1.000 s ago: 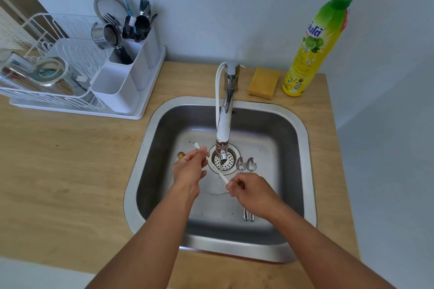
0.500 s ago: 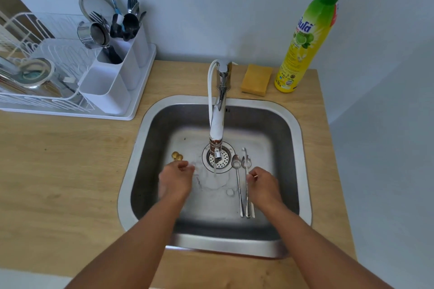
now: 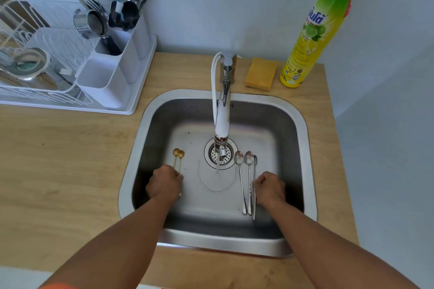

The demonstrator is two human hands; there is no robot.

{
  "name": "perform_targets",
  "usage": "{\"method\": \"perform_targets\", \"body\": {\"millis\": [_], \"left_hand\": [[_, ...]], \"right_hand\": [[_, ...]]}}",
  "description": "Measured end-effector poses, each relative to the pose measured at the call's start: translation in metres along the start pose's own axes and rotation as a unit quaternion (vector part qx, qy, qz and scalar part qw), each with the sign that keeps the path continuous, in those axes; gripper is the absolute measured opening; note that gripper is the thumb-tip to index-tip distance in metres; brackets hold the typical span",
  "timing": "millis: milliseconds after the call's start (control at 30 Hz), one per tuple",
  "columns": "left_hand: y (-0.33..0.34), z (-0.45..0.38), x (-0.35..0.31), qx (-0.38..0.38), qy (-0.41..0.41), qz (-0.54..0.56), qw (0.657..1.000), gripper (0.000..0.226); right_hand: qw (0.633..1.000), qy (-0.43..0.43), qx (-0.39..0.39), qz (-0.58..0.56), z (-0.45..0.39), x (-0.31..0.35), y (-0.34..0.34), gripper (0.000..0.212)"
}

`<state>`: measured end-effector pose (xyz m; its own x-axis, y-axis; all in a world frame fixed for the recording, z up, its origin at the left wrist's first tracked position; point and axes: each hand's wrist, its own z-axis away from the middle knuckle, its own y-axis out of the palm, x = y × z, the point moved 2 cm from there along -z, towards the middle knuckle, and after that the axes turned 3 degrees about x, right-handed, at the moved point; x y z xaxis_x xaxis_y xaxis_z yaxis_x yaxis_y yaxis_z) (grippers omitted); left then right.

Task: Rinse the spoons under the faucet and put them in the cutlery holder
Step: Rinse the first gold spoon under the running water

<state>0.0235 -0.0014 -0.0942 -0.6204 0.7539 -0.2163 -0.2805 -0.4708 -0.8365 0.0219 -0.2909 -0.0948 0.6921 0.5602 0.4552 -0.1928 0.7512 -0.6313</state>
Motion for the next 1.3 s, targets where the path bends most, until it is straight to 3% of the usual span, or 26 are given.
{"method": "perform_targets", "body": {"millis": [533,700,800,933,1033,1200,1300], "left_hand": [[0.007,-0.005,-0.006,0.133,-0.081,0.144,0.977,0.024],[0.011,0.007,-0.019,0.19,-0.042,0.24,0.951,0.025],[0.016,0.02,-0.031,0.224,-0.022,0.295,0.929,0.022],[0.021,0.038,-0.05,0.245,-0.003,0.303,0.921,0.017],[0.025,0.054,-0.062,0.272,0.004,0.306,0.912,0.016],[0.022,0.065,-0.061,0.333,0.017,0.303,0.893,0.013],[0.013,0.055,-0.056,0.327,-0.004,0.341,0.881,0.015]], "right_hand": [[0.997,-0.002,-0.007,0.076,-0.015,-0.001,0.003,0.016],[0.996,-0.005,-0.013,0.093,-0.006,0.006,-0.004,0.022],[0.993,-0.069,-0.028,0.093,0.007,0.021,-0.005,0.023],[0.984,-0.146,0.103,-0.006,0.02,0.049,0.009,0.025],[0.971,-0.146,0.183,-0.047,0.027,0.064,0.022,0.026],[0.976,-0.122,0.178,-0.035,0.028,0.061,0.024,0.02],[0.978,-0.133,0.159,-0.008,0.03,0.053,0.017,0.024]]}}
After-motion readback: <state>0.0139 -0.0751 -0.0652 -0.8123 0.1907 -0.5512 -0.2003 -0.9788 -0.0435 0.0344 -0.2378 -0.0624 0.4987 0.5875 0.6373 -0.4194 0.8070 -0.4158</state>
